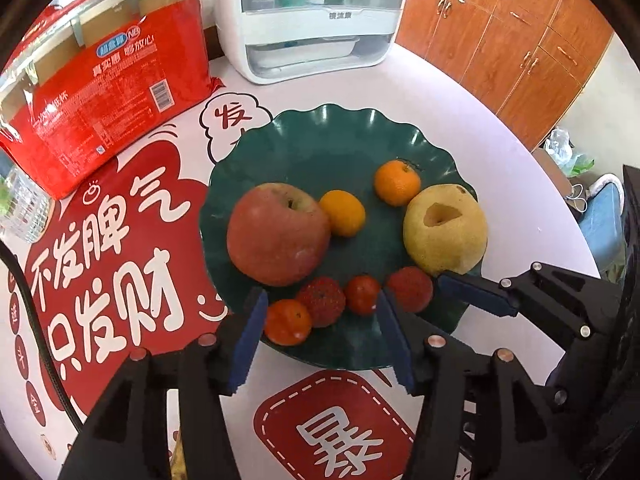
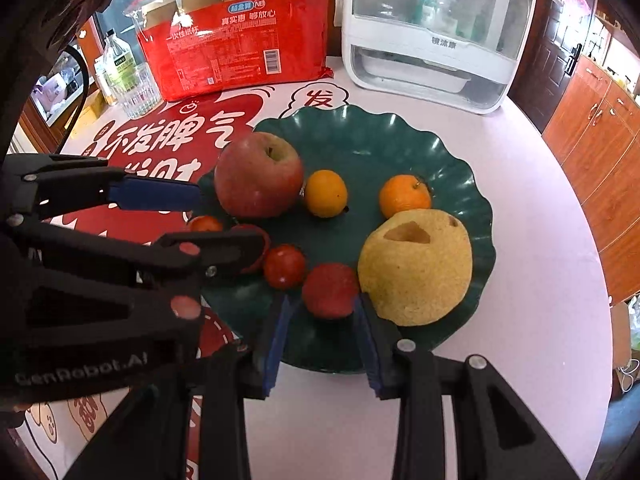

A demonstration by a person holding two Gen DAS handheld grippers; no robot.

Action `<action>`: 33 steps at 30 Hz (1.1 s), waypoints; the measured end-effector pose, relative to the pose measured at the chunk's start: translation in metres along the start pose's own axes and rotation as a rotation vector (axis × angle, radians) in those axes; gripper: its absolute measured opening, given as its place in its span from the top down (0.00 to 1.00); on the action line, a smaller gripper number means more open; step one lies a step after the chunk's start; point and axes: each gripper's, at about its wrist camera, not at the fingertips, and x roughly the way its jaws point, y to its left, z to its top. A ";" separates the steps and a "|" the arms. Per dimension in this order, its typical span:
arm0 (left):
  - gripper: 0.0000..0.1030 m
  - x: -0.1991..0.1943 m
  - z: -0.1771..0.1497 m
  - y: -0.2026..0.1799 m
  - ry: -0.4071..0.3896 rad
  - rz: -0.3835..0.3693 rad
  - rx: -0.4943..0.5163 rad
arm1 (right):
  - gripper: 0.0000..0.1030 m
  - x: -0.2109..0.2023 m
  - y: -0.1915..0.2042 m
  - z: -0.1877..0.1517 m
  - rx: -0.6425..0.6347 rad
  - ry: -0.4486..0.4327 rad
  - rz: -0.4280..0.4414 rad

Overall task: Organize fruits
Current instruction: 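Open both tools to release the tomato and lychee on the plate, then withdraw both tools back toward the banana and round fruit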

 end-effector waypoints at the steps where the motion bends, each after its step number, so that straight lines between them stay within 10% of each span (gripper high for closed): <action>1: 0.43 -0.002 -0.001 -0.001 -0.003 0.003 0.003 | 0.66 -0.001 0.000 0.000 -0.001 -0.001 -0.001; 33: 0.32 -0.122 -0.097 0.005 -0.137 0.074 -0.078 | 0.67 -0.080 0.019 -0.028 0.061 -0.113 0.037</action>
